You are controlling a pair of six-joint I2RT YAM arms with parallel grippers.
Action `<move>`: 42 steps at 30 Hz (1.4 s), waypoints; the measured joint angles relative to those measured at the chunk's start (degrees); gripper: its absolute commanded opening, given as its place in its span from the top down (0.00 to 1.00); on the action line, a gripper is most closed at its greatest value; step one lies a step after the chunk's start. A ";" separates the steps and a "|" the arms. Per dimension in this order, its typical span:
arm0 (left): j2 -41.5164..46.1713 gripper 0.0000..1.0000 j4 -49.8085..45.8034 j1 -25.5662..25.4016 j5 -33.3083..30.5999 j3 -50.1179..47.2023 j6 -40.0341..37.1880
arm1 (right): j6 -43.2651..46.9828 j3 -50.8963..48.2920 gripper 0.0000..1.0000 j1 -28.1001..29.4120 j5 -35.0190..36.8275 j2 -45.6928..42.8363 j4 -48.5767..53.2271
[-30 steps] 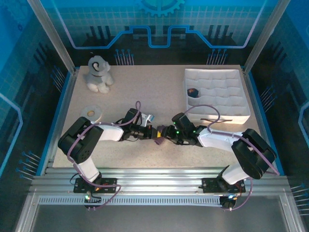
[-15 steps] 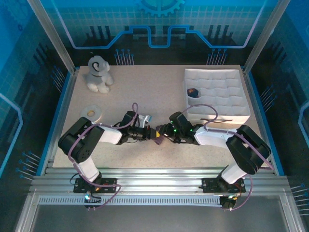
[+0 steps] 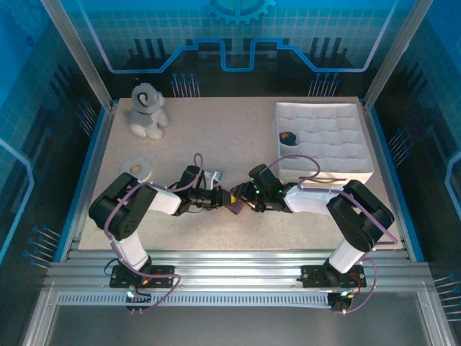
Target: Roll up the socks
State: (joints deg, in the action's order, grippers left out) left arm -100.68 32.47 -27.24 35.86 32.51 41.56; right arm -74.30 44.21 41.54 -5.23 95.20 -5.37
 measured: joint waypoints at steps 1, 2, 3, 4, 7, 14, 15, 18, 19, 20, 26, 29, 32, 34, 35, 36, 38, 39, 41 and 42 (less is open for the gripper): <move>-0.13 1.00 0.20 0.13 0.02 -0.04 0.20 | -0.11 0.26 0.50 -0.02 -0.09 0.37 -0.07; -0.22 1.00 0.33 0.24 0.02 -0.07 0.42 | -0.15 0.52 0.50 -0.04 -0.20 0.72 -0.07; -0.31 1.00 0.46 0.35 0.00 -0.11 0.55 | -0.28 0.81 0.50 -0.07 -0.31 1.03 -0.04; -0.44 1.00 0.59 0.44 0.00 -0.11 0.59 | -0.31 1.11 0.49 -0.09 -0.39 1.31 0.11; -0.70 1.00 0.90 0.87 0.02 -0.11 0.63 | -0.59 1.99 0.49 -0.13 -0.68 2.45 0.35; -1.18 1.00 1.46 1.40 0.07 -0.15 1.44 | -2.10 2.80 0.52 -0.46 -1.79 4.11 -0.09; -1.22 1.00 1.55 1.40 0.11 -0.15 1.49 | -2.32 2.82 0.55 -0.50 -1.88 4.17 -0.11; -1.29 1.00 1.77 1.40 0.22 -0.15 1.49 | -2.80 2.97 0.68 -0.70 -2.14 4.26 -0.20; -1.27 1.00 1.77 1.40 0.22 -0.15 1.49 | -2.84 3.04 0.73 -0.74 -2.19 4.37 -0.26; -1.27 1.00 1.81 1.40 0.24 -0.15 1.46 | -2.93 3.06 0.77 -0.74 -2.12 4.42 -0.31; 0.09 0.96 0.66 1.44 -1.16 -0.35 -0.15 | -2.19 2.82 1.00 -1.09 -2.45 4.52 -2.10; 1.49 0.91 -1.25 1.49 -2.54 -0.46 -1.75 | -1.40 2.03 1.00 -1.11 -2.93 4.68 -4.70; 2.95 0.85 -3.69 1.49 -3.72 -0.46 -3.74 | 0.39 1.86 1.00 -1.11 -3.61 4.68 -6.12; 4.00 0.82 -5.44 1.49 -4.15 -0.46 -5.18 | 2.01 1.86 1.00 -1.09 -4.11 4.68 -6.29; 4.48 0.81 -6.36 1.49 -4.28 -0.46 -5.75 | 2.75 1.84 1.00 -1.09 -4.28 4.61 -6.27; 5.07 0.80 -7.34 1.49 -4.42 -0.46 -6.36 | 3.52 1.81 1.00 -1.07 -4.50 4.50 -6.25; 6.34 0.79 -9.49 1.46 -4.55 -0.46 -7.72 | 4.96 1.55 1.00 -0.96 -5.01 4.07 -6.21; 7.10 0.78 -10.84 1.38 -4.55 -0.46 -8.61 | 5.57 1.46 1.00 -0.83 -5.33 3.78 -6.08; 8.46 0.77 -13.11 1.31 -4.55 -0.46 -9.84 | 7.04 1.46 1.00 -0.46 -5.51 3.28 -5.42; 9.20 0.77 -14.38 1.31 -4.50 -0.46 -10.54 | 7.89 1.46 1.00 -0.26 -5.57 2.91 -4.94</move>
State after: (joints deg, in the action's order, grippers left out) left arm -91.48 18.09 -25.93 31.35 32.05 31.03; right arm -66.41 45.67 41.28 -10.81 98.10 -10.31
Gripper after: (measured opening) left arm 0.225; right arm 0.057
